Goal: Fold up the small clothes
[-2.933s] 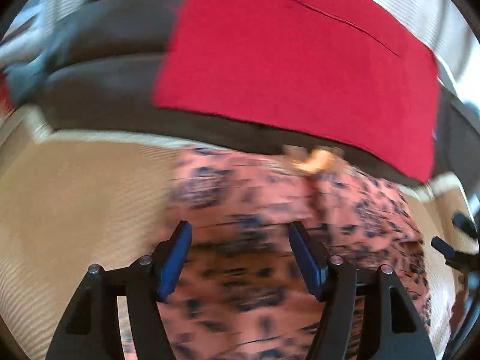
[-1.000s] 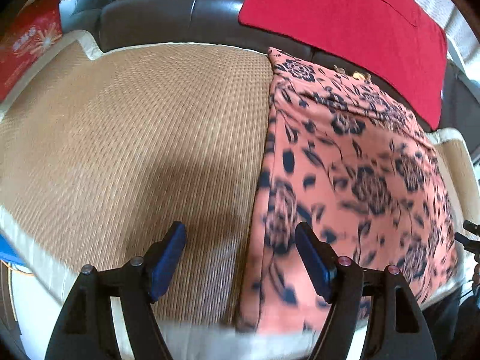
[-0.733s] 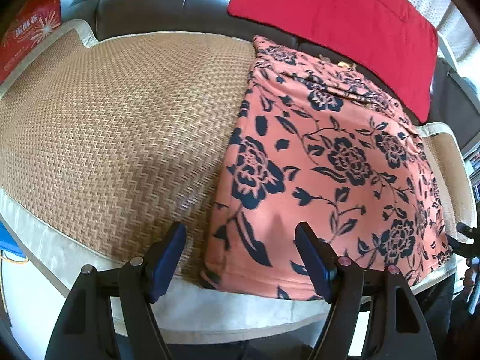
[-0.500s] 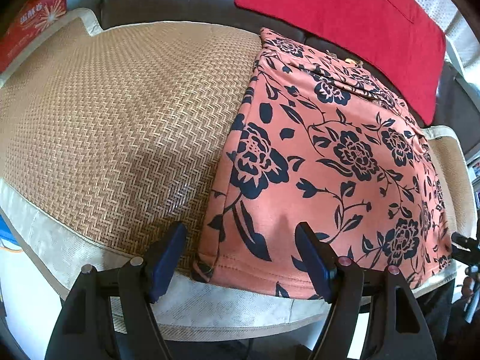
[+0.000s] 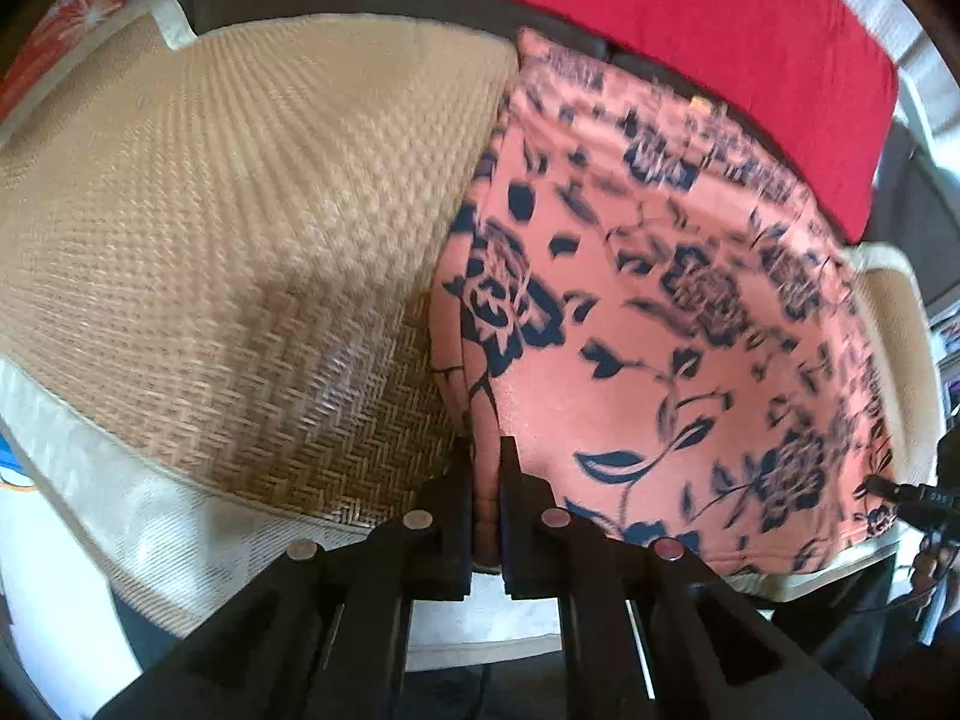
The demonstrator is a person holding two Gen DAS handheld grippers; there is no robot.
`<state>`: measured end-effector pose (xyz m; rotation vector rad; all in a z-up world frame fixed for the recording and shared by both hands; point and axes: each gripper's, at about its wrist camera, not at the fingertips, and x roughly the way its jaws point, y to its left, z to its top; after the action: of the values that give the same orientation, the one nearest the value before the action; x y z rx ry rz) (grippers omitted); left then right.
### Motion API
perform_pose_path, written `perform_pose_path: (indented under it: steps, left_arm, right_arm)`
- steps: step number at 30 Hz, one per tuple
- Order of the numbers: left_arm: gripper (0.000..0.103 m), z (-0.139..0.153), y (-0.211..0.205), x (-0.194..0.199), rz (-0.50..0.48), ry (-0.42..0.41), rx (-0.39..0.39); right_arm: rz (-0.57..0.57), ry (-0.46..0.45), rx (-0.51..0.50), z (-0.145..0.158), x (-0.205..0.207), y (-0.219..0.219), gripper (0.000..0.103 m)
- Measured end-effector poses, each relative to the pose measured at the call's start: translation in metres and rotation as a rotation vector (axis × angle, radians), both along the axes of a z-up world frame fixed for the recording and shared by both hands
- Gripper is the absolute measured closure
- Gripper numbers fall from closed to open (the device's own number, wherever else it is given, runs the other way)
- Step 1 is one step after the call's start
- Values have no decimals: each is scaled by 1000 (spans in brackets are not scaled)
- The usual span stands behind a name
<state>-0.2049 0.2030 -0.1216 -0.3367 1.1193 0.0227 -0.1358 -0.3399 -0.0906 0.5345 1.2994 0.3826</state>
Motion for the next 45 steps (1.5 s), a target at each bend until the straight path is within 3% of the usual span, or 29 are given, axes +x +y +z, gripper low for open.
perform_pose_path:
  steps: [4,6,9,11,13,14,15,16,17,18,22,24,27,29,31,33,35,37,41,45]
  left_arm:
    - [96,35,4,-15,1,-96,-23]
    - [96,23,8,-10,16,-58,-43]
    - [91,-14,8,0,37,57,-56]
    - [88,-18,5,1,54,55,-52]
    - [74,-17,1,2,44,48,-66]
    - [70,-18,-3,4,31,49,-61]
    - [73,-17,-8,6,15,55,-29]
    - [90,-17,-10,7,2,57,-5]
    - [97,-15,-12,7,-6,54,0]
    - [97,-8,-8,5,5,33,-22]
    - [97,32,-2,-4,20,-80,-37]
    - [96,23,2,1,20,-46,-41]
    - [96,-18,9,9,38,97,-54]
    - [96,-7,6,7,41,54,-52]
    - [96,9,1,7,27,7,-34]
    - [96,4,-1,14,12,28,-10]
    - [96,-27,2,23,14,145,-27]
    - [96,-25,4,21,1,158,-27]
    - [96,38,-8,59,-102,5,7]
    - [96,104,-3,146,-138,-214,-26]
  right_arm:
    - [-56,-80,103,35,-13,-19,96]
    - [-67,-79,112,35,-14,-26,92]
    - [-78,11,60,6,-9,-28,89]
    - [-71,14,52,-2,-7,-22,71]
    - [-65,-5,66,-1,-6,-15,46]
    - [-50,-15,75,0,-5,-10,44]
    - [-36,-16,56,1,-3,-4,44]
    - [-17,-2,17,-2,1,2,53]
    - [-5,14,14,-4,4,5,73]
    - [-1,31,18,-5,7,6,97]
    - [-53,-38,107,22,-1,-1,97]
    - [-69,-59,124,29,-3,-5,97]
    - [-73,49,121,-10,2,-5,97]
    - [-85,73,148,-20,0,-4,97]
    - [-82,-2,177,2,-3,-2,97]
    - [-69,-33,176,12,-2,-1,97]
    - [-59,26,136,-7,5,2,97]
    - [-61,121,129,-33,10,-1,97]
    - [-15,26,204,4,32,9,97]
    - [4,-136,294,63,97,9,97]
